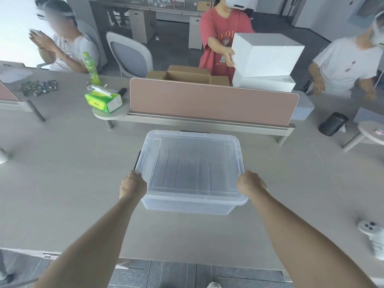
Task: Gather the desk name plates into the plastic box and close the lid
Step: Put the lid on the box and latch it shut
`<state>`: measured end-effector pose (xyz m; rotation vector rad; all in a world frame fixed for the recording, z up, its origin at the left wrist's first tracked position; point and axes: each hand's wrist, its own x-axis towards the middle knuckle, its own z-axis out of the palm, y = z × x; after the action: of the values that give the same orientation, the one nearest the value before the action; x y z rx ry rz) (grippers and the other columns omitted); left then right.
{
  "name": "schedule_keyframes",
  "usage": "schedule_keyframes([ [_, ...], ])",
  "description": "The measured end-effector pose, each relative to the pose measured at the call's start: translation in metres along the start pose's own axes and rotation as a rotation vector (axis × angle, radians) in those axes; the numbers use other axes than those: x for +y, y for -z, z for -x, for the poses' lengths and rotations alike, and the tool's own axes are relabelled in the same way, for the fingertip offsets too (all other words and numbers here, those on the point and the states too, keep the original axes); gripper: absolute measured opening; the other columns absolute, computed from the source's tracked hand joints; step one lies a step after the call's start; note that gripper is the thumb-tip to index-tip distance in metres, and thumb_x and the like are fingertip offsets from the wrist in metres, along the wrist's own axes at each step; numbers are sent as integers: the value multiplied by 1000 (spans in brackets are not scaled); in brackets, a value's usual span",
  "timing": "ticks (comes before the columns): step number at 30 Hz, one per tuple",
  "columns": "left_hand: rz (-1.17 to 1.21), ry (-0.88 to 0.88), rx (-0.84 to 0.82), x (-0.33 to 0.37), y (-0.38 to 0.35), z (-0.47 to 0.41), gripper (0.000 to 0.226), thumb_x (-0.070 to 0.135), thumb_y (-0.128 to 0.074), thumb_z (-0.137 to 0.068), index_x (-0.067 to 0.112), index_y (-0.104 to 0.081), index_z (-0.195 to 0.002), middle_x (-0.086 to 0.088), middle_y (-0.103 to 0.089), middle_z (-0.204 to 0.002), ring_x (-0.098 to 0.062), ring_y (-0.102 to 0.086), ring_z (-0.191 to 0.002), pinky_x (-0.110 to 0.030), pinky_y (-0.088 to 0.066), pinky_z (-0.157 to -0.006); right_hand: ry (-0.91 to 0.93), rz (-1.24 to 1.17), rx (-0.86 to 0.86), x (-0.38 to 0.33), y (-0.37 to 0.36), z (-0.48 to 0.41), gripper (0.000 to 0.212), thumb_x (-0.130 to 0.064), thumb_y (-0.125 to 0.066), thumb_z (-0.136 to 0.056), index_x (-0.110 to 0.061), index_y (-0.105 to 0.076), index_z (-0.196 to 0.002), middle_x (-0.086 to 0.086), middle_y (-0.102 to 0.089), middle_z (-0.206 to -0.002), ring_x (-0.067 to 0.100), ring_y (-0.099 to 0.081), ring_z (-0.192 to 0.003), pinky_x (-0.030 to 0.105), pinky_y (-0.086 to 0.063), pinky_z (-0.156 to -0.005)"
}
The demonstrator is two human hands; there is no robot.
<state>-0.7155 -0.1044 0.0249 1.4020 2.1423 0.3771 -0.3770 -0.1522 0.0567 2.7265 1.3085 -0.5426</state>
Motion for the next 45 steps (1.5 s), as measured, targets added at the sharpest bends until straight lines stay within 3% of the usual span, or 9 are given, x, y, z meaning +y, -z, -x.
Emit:
schedule_keyframes([
  [4,-34,-21,11,0,0,-1,33,17,-34,-102,2,-48,-127,-27,-58,-120,-43,-52,-114,-38,-37,-81,31,-14,-30,5,0,-6,37,-30,-37,-103,-10,-57,-127,10,-64,-119,32,-62,-109,38,-48,-83],
  [7,-116,-9,31,9,2,1,36,22,-35,-100,2,-44,-129,-24,-49,-130,-43,-47,-120,-44,-38,-96,84,-14,-6,8,3,-13,32,-23,-43,-98,-9,-57,-123,7,-62,-104,29,-62,-94,33,-46,-74],
  [13,-215,-149,147,45,0,9,55,43,-42,-96,10,-36,-141,-12,-41,-142,-39,-36,-127,-47,-35,-105,384,78,138,-3,17,-32,41,-38,-42,-99,-11,-45,-130,11,-48,-130,33,-50,-119,42,-45,-91],
  [20,-317,-448,118,77,-1,-23,62,45,-42,-96,16,-33,-149,-5,-31,-156,-31,-29,-139,-44,-31,-112,599,197,79,-43,14,-62,55,-49,-33,-100,-16,-35,-143,11,-33,-151,33,-33,-137,47,-37,-105],
  [27,-404,-517,-56,80,-18,-86,72,57,-26,-98,19,-8,-157,1,-2,-166,-20,0,-152,-40,-5,-123,506,215,-69,-79,-6,-82,68,-60,-14,-98,-30,4,-157,5,15,-165,31,10,-151,50,-7,-121],
  [32,-559,-542,-20,67,-35,-98,76,60,-5,-94,18,2,-157,0,8,-165,-18,7,-152,-41,3,-122,475,240,-81,-79,-8,-83,67,-62,-12,-98,-35,9,-156,2,19,-164,30,9,-151,48,-3,-122],
  [36,-499,-584,16,70,-25,-99,73,59,-22,-95,16,-19,-154,-5,-12,-164,-26,-11,-149,-42,-11,-120,425,191,-50,-82,-6,-77,67,-61,-18,-98,-35,3,-156,4,14,-165,32,4,-151,51,-7,-120],
  [40,-257,-331,84,55,-3,-103,66,56,-41,-93,16,-32,-145,-13,-36,-149,-36,-34,-133,-48,-31,-107,162,11,44,-61,-2,-67,70,-63,-33,-94,-31,-11,-152,11,-1,-161,35,-11,-145,53,-17,-112],
  [45,124,151,-290,34,9,-117,80,67,-46,-89,0,-45,-132,-21,-54,-125,-38,-54,-113,-40,-40,-81,-178,-401,-133,-15,4,-81,94,-64,-49,-87,-16,-3,-154,21,-23,-155,42,-32,-138,49,-30,-112],
])
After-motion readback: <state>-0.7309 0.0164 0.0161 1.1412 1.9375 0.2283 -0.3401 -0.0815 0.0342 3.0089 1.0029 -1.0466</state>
